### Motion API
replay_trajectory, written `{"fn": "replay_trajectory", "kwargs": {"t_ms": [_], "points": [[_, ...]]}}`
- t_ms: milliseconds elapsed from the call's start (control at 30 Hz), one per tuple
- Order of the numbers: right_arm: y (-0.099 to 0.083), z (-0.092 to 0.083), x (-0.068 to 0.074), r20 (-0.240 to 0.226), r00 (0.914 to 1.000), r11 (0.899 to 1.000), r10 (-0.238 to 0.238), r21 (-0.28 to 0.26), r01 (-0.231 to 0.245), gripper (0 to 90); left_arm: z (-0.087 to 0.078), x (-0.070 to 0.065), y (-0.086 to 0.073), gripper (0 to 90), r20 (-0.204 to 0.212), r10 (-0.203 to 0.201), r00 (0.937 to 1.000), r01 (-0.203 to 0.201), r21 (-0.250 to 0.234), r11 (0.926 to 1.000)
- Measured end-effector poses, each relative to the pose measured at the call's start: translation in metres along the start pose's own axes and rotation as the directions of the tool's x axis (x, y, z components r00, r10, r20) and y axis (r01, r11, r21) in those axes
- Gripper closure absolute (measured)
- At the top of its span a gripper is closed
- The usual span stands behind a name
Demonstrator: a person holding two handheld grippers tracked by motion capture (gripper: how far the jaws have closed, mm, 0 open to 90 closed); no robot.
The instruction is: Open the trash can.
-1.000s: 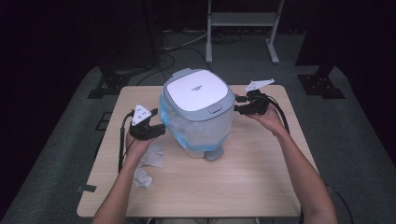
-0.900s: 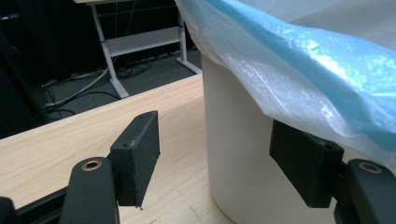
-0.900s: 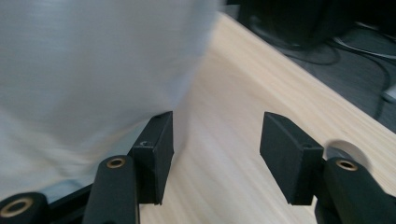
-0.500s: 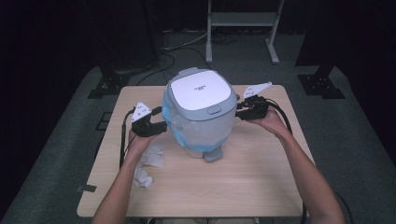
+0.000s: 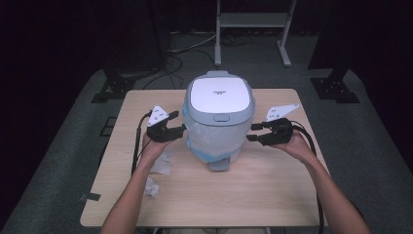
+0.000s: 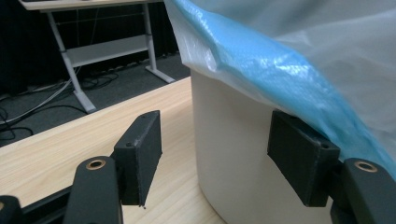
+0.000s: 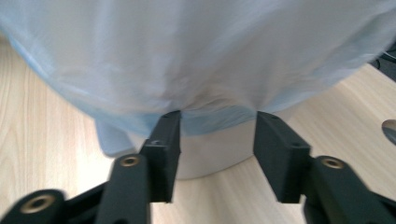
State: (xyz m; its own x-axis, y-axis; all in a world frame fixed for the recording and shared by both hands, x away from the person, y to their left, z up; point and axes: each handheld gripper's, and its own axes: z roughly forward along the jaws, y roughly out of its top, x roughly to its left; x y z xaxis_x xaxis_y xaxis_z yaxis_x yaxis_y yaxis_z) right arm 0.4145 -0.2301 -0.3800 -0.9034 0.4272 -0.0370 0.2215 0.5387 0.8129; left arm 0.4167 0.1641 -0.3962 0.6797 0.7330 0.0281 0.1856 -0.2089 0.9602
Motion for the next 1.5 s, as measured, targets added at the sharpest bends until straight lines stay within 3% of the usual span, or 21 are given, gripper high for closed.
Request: {"fn": "replay_trajectory", "kwargs": {"t_ms": [333, 600, 733, 767, 967, 1200, 1233, 1300, 1400, 1433, 1500], "points": [[-0.007, 0.002, -0.008, -0.036, 0.9982, 0.999, 0.048, -0.021, -0.049, 39.9, -0.001, -0.002, -0.009, 31.0, 0.007, 0.011, 0.9999, -0.011, 0.039, 0.9992], [-0.011, 0.008, -0.01, -0.085, 0.9958, 0.999, 0.036, -0.034, -0.039, 37.7, 0.001, -0.001, -0.013, 31.2, 0.019, 0.002, 0.9998, -0.003, 0.048, 0.9989], [-0.009, 0.012, -0.003, -0.124, 0.9923, 1.0, 0.007, -0.025, -0.01, 38.0, 0.001, -0.001, -0.013, 32.1, 0.014, -0.001, 0.9999, 0.0, 0.05, 0.9988], [-0.008, 0.015, 0.003, -0.101, 0.9949, 1.0, -0.009, -0.01, 0.008, 34.3, 0.001, -0.002, -0.013, 32.4, 0.012, 0.005, 0.9999, -0.005, 0.05, 0.9987], [-0.007, 0.013, 0.006, -0.076, 0.9971, 1.0, 0.0, 0.003, 0.001, 35.7, 0.006, -0.003, -0.012, 32.4, -0.013, 0.001, 0.9999, 0.0, 0.043, 0.9991], [-0.014, 0.008, 0.011, -0.025, 0.9985, 0.999, 0.048, -0.009, -0.048, 33.0, 0.014, -0.005, -0.009, 32.2, -0.014, -0.005, 0.9999, 0.005, 0.046, 0.9989], [-0.019, 0.004, 0.013, -0.002, 0.9969, 0.997, 0.078, -0.018, -0.078, 30.4, 0.014, -0.006, -0.009, 32.2, -0.012, -0.007, 0.9999, 0.008, 0.045, 0.9989], [-0.023, 0.002, 0.015, 0.009, 0.9956, 0.995, 0.093, -0.024, -0.093, 30.4, 0.014, -0.008, -0.01, 32.3, -0.005, -0.004, 1.0, 0.004, 0.047, 0.9989], [-0.033, -0.003, 0.025, 0.061, 0.9906, 0.992, 0.122, -0.033, -0.121, 30.4, 0.014, -0.01, -0.011, 32.3, -0.004, -0.004, 1.0, 0.004, 0.049, 0.9988], [-0.039, -0.005, 0.034, 0.097, 0.9863, 0.991, 0.134, -0.043, -0.13, 31.6, 0.014, -0.01, -0.011, 32.2, -0.002, 0.003, 1.0, -0.003, 0.049, 0.9988], [-0.042, -0.006, 0.039, 0.107, 0.9849, 0.99, 0.136, -0.053, -0.131, 33.1, 0.015, -0.012, -0.012, 32.1, -0.001, 0.001, 1.0, -0.001, 0.049, 0.9988]]}}
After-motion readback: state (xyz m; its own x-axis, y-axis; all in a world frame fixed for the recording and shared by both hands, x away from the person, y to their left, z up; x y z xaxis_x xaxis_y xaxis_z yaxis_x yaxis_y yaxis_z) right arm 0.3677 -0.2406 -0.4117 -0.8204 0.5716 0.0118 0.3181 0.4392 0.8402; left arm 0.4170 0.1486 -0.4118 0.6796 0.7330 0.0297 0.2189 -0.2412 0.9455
